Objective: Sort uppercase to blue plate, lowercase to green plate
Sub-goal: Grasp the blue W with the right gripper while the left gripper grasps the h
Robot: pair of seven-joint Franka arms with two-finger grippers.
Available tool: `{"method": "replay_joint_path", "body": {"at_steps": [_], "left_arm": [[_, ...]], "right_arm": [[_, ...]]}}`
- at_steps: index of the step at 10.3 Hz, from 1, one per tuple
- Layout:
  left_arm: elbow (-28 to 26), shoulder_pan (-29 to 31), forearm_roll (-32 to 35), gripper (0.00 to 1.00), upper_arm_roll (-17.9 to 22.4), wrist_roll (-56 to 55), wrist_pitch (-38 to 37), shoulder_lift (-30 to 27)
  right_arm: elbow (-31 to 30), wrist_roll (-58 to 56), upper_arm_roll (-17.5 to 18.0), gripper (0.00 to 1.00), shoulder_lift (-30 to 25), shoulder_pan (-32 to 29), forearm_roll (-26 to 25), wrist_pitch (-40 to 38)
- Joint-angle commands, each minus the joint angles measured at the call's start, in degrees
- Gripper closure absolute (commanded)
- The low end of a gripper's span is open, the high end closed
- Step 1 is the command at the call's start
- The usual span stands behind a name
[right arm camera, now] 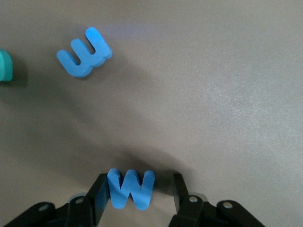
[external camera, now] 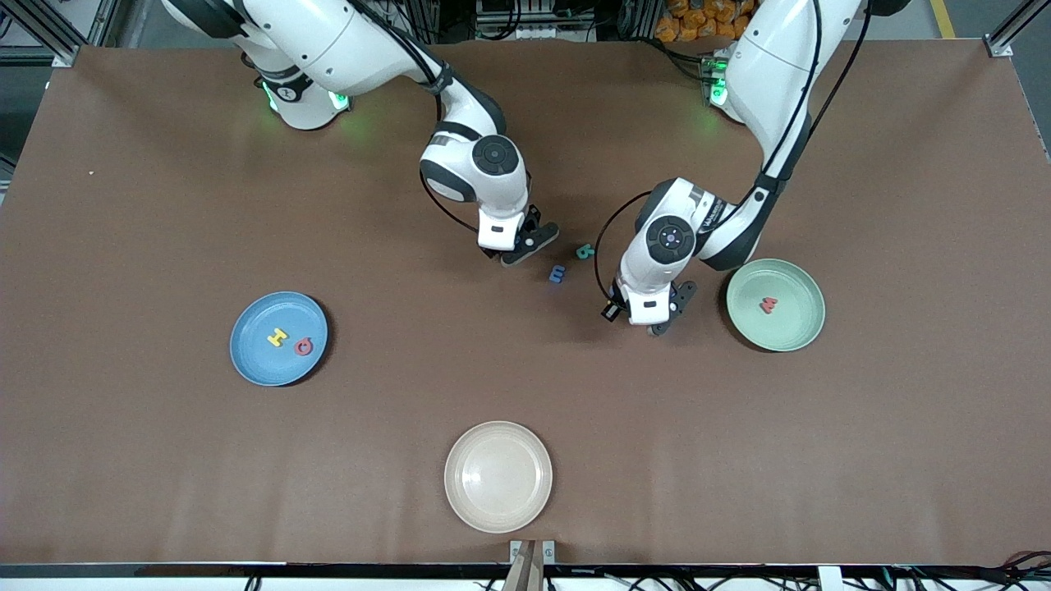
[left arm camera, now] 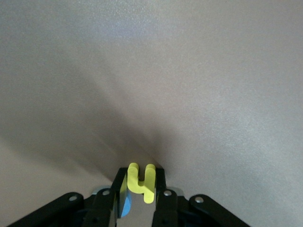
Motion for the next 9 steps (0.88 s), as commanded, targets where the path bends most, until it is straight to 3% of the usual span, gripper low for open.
{"method": "replay_joint_path", "body": {"at_steps": [1, 2, 6, 9], "left_arm": [[-0.4, -0.6, 1.8, 0.81, 0.4, -1.9, 0.3, 0.7], [-0.4, -0.6, 1.9, 0.86, 0.4, -1.3, 0.2, 0.7], [0.5, 0.1, 6.4, 0.98, 0.4, 2.1, -4.9, -0.1], [0.5, 2.2, 6.5, 1.00, 0.7, 14.4, -11.4, -2.3]], "right_arm": [[1.5, -0.3, 0.2, 0.90, 1.3, -0.2, -3.8, 0.2], [1.4, -0.1, 0.1, 1.00, 1.0, -0.6, -4.1, 0.1], [0.9, 0.0, 0.3, 1.00, -4.0, -7.0, -3.5, -3.3], [-0.5, -8.7, 0.2, 1.00, -11.2, -17.6, 3.3, -12.8]]}}
